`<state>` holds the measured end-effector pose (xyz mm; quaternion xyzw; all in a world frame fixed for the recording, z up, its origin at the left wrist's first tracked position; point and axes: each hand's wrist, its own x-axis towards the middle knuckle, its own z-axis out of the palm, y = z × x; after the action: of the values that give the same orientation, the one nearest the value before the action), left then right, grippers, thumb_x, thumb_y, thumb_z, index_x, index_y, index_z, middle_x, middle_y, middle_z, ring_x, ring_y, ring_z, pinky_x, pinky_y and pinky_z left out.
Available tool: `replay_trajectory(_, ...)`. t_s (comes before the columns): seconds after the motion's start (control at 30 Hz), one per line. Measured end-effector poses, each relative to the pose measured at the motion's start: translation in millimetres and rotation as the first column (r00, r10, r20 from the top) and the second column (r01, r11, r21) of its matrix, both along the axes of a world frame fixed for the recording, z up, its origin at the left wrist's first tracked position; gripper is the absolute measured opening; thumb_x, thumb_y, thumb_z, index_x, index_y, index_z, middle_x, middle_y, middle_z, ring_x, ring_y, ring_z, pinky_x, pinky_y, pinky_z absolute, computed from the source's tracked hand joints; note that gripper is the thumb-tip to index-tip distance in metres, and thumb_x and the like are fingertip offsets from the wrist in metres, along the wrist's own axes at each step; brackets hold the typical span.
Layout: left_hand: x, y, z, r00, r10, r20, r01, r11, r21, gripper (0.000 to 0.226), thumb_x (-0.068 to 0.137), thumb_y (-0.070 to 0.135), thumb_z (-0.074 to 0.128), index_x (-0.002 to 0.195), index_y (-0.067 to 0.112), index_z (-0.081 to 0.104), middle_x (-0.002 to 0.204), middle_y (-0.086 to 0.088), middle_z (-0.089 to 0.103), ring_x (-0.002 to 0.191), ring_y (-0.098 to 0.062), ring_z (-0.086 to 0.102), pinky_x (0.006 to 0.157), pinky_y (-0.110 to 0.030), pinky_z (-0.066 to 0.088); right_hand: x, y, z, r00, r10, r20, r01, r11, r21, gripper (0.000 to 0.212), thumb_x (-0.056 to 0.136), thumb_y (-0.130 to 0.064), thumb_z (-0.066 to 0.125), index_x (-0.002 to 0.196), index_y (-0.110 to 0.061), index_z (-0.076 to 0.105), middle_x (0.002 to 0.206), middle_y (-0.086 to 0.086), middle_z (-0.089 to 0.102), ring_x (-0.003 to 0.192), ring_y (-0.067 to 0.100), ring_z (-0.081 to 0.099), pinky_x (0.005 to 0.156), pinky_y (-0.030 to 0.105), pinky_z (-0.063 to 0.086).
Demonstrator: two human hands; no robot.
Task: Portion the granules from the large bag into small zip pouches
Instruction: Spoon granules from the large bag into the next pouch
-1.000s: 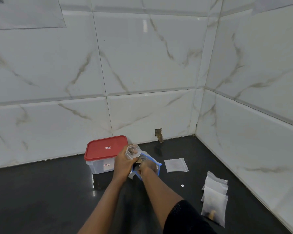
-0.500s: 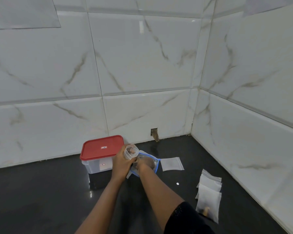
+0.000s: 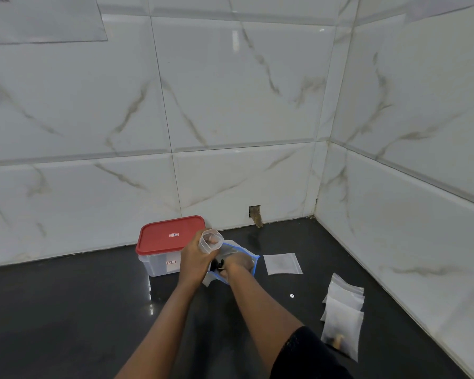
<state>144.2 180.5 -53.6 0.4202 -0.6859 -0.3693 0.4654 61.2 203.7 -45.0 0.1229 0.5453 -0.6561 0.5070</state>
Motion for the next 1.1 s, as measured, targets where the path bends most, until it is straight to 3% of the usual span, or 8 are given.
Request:
replay_trajectory(0.13,1,0,-1,1.000,0.003,0.011,-0.002,1.000,-0.010,0.025,0.080,0.012,0.071,0.101,0.022,0.062,0.087,0.018,0.062,0.082,0.005,0.057,0.065,0.000,0.040,4,-1,-2,1.000,0.015,-0.021,-0.016,0.999,-0.040,0.029,0.097,-0.002,0.032,0.083,0.001,0.058,0.077,0.021,0.055,0.099,0.044,0.060,0.076,0.054,0.052)
replay_trajectory(0.23,-1,1,0,1.000,-0.004,-0.005,0.004,1.000,0.011,0.024,0.081,0.010,0.070,0.100,0.020,0.062,0.085,0.018,0.061,0.081,0.005,0.057,0.064,0.000,0.041,0,-3,-8,1.000,-0.001,-0.031,0.000,0.999,-0.043,0.033,0.094,0.001,0.037,0.068,-0.001,0.057,0.083,0.022,0.059,0.081,0.037,0.059,0.070,0.052,0.054)
replay_trajectory(0.4,0,2,0,1.000,-0.020,-0.014,0.020,1.000,0.023,0.024,0.080,0.010,0.071,0.100,0.020,0.061,0.085,0.018,0.062,0.080,0.005,0.058,0.066,-0.005,0.044,2,-5,-12,0.995,0.052,-0.083,-0.059,0.994,-0.088,0.024,0.097,-0.006,0.041,0.116,-0.004,0.056,0.121,0.019,0.060,0.077,0.021,0.059,0.078,0.037,0.054)
replay_trajectory(0.53,3,2,0,0.999,-0.006,-0.037,0.007,1.000,0.027,0.025,0.080,0.011,0.071,0.100,0.022,0.061,0.086,0.020,0.061,0.081,0.006,0.058,0.067,-0.009,0.047,-1,-10,-16,0.993,0.087,-0.079,-0.087,0.996,0.008,0.023,0.082,0.005,0.055,0.104,0.003,0.059,0.100,0.027,0.064,0.073,0.034,0.061,0.055,0.045,0.054)
replay_trajectory(0.67,1,3,2,1.000,-0.015,-0.011,0.015,1.000,-0.003,0.026,0.080,0.009,0.071,0.102,0.018,0.061,0.086,0.019,0.059,0.081,0.006,0.056,0.066,0.000,0.042,0,-15,-17,0.991,0.136,-0.008,-0.137,0.990,-0.022,0.038,0.085,-0.001,0.057,0.123,0.002,0.054,0.115,0.023,0.063,0.078,0.028,0.064,0.058,0.039,0.058)
replay_trajectory(0.87,1,4,1,1.000,-0.015,-0.001,0.015,1.000,-0.010,0.026,0.080,0.008,0.071,0.103,0.016,0.061,0.085,0.014,0.060,0.080,0.005,0.056,0.065,-0.001,0.043,-1,-17,-22,0.990,0.099,0.105,-0.101,0.995,0.014,0.036,0.079,-0.002,0.060,0.115,0.002,0.058,0.105,0.024,0.067,0.087,0.036,0.067,0.057,0.048,0.058)
replay_trajectory(0.97,0,3,0,1.000,-0.005,-0.012,0.005,1.000,-0.001,0.026,0.080,0.010,0.072,0.104,0.015,0.062,0.087,0.012,0.062,0.081,0.004,0.058,0.064,-0.001,0.043,2,-9,-14,0.998,0.018,0.061,-0.017,1.000,-0.018,0.017,0.089,-0.004,0.052,0.103,0.004,0.058,0.086,0.023,0.064,0.064,0.032,0.060,0.038,0.032,0.049)
replay_trajectory(1.1,0,2,1,1.000,0.015,-0.004,-0.015,1.000,-0.001,0.026,0.080,0.010,0.071,0.105,0.014,0.062,0.089,0.007,0.063,0.081,0.003,0.057,0.064,0.001,0.041,2,-8,-14,0.999,0.044,0.015,-0.044,0.999,-0.031,0.015,0.092,-0.007,0.051,0.105,0.000,0.056,0.073,0.016,0.055,0.056,0.026,0.053,0.032,0.023,0.040)
